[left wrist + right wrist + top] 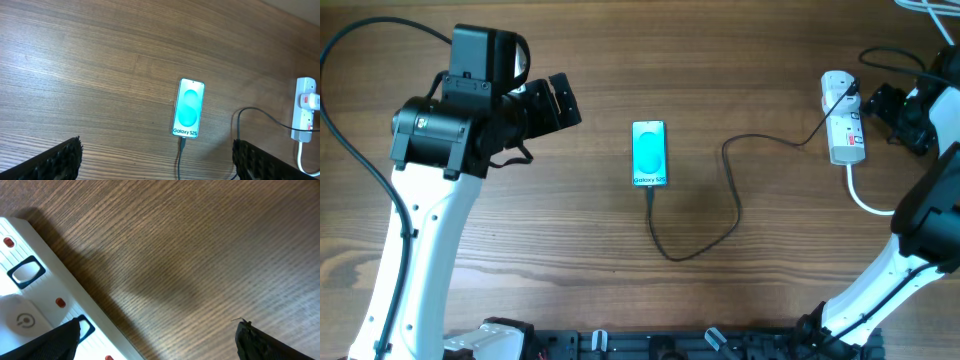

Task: Plug charger to phone and switch on socket
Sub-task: 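Move the right gripper over the white power strip's rocker switch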

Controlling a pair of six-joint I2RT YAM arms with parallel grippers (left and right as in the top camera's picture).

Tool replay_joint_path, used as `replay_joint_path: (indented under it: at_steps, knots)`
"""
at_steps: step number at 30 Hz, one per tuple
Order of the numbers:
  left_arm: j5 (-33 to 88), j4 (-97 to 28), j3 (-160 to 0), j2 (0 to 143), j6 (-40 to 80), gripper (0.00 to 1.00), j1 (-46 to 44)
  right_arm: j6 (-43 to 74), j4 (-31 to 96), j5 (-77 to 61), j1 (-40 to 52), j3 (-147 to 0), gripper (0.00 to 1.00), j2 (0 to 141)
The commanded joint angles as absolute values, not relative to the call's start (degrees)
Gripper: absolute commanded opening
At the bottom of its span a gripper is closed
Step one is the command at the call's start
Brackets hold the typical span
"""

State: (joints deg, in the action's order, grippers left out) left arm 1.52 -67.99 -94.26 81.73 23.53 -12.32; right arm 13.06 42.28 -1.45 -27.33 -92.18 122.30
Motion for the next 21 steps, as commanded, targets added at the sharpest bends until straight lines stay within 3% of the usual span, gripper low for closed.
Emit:
replay_joint_path:
  at_steps: [1, 21]
  knots:
    - [0.8, -68.0, -94.5, 81.4, 24.5, 1.00, -12.2, 12.2, 41.6, -3.1, -27.6, -92.9, 1.00, 124.2]
    - [0.8, -68.0, -94.5, 81.4, 24.5, 1.00, -12.2, 13.5, 38.4, -8.5, -27.6, -88.5, 1.00, 124.3]
